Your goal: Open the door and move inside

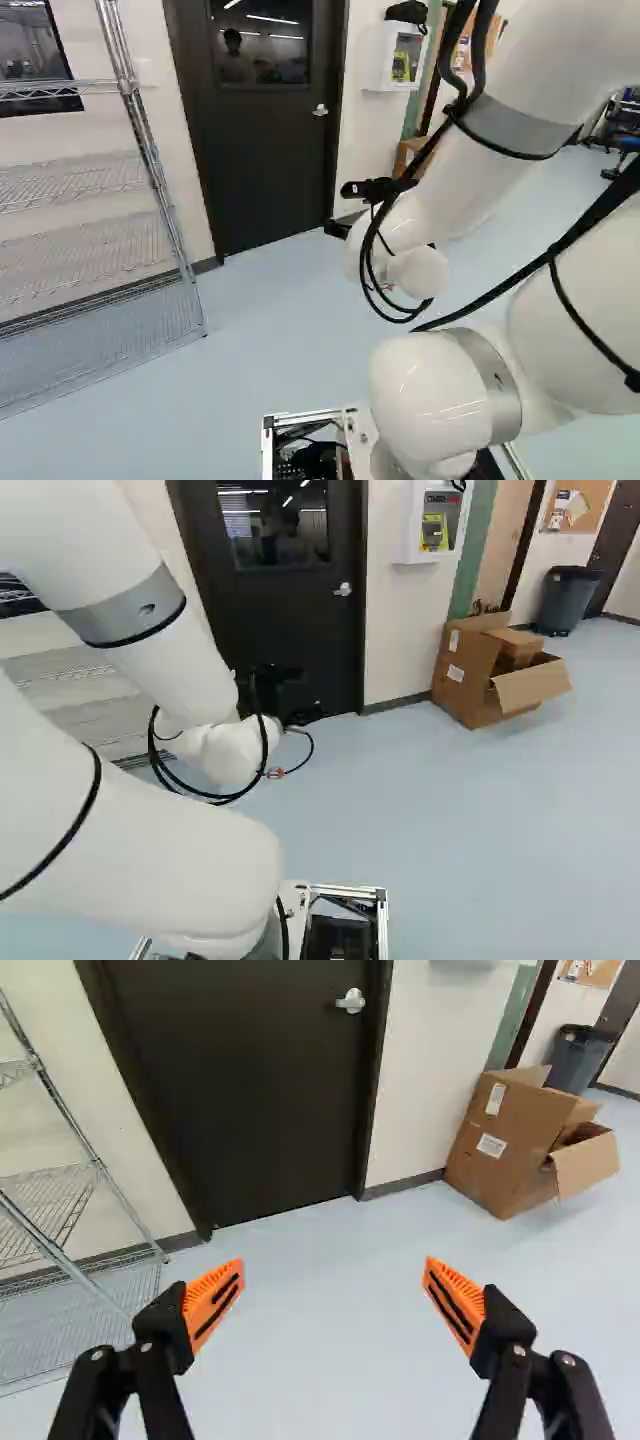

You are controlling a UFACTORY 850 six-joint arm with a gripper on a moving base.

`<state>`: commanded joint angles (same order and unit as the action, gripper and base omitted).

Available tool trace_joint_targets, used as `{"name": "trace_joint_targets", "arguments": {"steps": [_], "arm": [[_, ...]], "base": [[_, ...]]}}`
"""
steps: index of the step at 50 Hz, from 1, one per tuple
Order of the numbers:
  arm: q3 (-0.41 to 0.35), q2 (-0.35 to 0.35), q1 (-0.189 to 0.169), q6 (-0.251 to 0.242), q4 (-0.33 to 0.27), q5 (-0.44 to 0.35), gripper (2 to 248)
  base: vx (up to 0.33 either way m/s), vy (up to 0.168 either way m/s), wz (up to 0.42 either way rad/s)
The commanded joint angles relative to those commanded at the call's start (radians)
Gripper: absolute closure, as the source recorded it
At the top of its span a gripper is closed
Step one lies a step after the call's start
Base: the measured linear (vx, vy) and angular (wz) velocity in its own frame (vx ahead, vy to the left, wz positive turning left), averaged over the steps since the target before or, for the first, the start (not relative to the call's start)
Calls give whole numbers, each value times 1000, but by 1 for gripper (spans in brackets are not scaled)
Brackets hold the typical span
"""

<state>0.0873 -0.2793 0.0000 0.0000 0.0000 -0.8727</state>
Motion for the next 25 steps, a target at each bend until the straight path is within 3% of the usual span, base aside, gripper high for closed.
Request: {"name": "trace_joint_targets", "arguments": {"steps": [25], "arm": [[0, 0, 0, 0, 0, 0, 3]], "base": [[0, 0, 0]]}}
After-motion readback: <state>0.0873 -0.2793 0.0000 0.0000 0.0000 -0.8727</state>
